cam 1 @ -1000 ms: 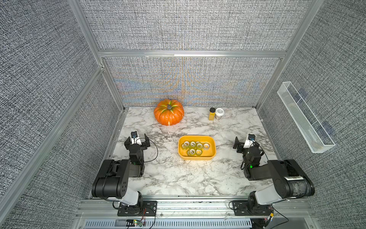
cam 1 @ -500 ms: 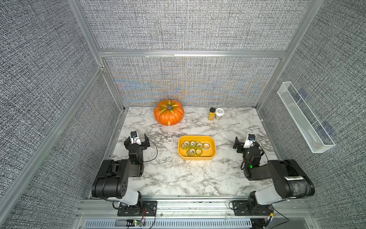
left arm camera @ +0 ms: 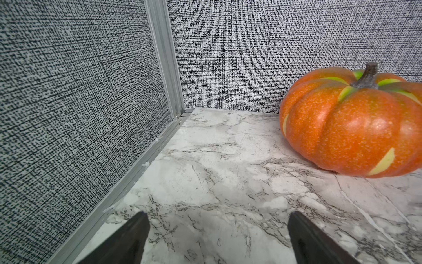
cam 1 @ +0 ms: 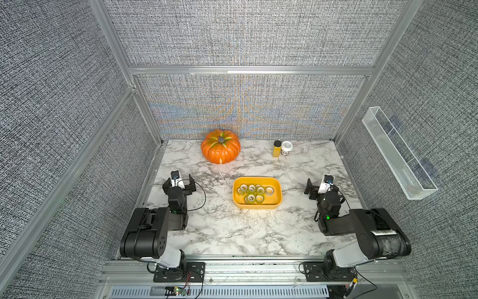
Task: Put the transparent tape into the storage box
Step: Reset both arms
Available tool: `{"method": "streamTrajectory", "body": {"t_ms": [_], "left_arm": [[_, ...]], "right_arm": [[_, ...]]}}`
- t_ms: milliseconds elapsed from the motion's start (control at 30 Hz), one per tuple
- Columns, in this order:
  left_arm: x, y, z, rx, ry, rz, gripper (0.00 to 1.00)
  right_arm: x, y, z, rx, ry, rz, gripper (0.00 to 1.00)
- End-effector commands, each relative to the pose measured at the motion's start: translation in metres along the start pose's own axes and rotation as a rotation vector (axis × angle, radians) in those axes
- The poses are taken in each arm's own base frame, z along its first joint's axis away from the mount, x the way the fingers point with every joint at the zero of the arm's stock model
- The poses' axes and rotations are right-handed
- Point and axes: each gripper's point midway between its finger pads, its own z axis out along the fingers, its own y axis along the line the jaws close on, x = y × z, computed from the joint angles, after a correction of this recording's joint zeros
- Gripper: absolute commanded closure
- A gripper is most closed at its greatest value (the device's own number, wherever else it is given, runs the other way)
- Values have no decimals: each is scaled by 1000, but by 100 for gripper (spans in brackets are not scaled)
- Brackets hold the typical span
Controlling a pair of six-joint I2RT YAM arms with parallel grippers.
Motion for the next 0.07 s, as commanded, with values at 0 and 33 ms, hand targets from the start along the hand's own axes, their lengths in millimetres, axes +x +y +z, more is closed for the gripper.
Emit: {"method": "streamTrajectory", "body": {"t_ms": [0,33], "left_arm": [[-5,1,-2,3,-21,-11,0],[-4,0,-2,3,-18,-10,1]], "right_arm": [[-8,0,0,0,-32,13,1],[-9,0,0,0,-33,13,1]]}}
